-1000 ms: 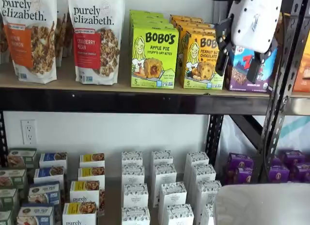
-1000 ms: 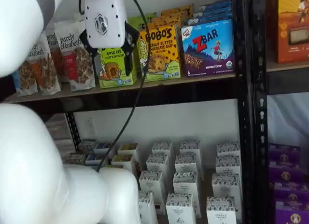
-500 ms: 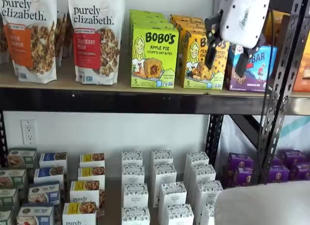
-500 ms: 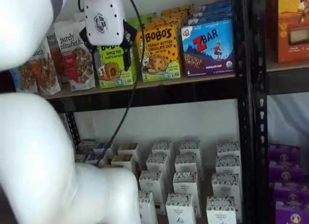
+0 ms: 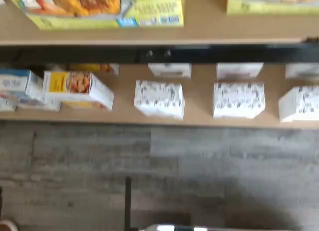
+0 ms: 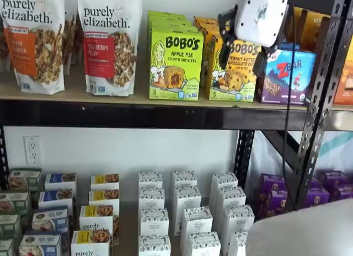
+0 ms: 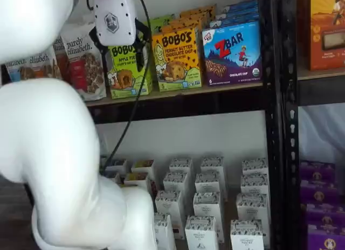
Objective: Pick the green box on the top shelf, the fourth from the left
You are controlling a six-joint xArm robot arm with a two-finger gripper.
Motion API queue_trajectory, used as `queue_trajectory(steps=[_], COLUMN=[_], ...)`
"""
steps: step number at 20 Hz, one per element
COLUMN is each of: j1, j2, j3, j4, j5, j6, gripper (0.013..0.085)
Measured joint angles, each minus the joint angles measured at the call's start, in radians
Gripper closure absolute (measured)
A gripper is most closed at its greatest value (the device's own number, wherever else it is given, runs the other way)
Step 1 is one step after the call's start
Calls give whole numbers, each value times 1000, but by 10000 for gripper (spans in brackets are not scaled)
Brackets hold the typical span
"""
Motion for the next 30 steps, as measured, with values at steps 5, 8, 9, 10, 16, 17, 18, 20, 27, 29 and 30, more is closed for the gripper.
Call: queue_trajectory(steps=[5,8,9,10,16,17,18,20,27,29,30], j1=[69,91,95,100,72,66,61,54,62,70,78], j2=[65,97,104,108,125,130,134,140,158,167,171], j3=[-34,-50,-53,-53,-56,-59,-61,-62,-45,-43,-42], j4=[-72,-118,-133,-151,-136,-129,-123,-115,-103,-97,-101], j5=[-24,-43,-53,-67,-139,-145,-153,-174,-276,-298,-307], j6=[56,72,75,78,53,47,42,35,37,42,50], gripper=[130,130,130,130,130,130,130,130,130,130,130])
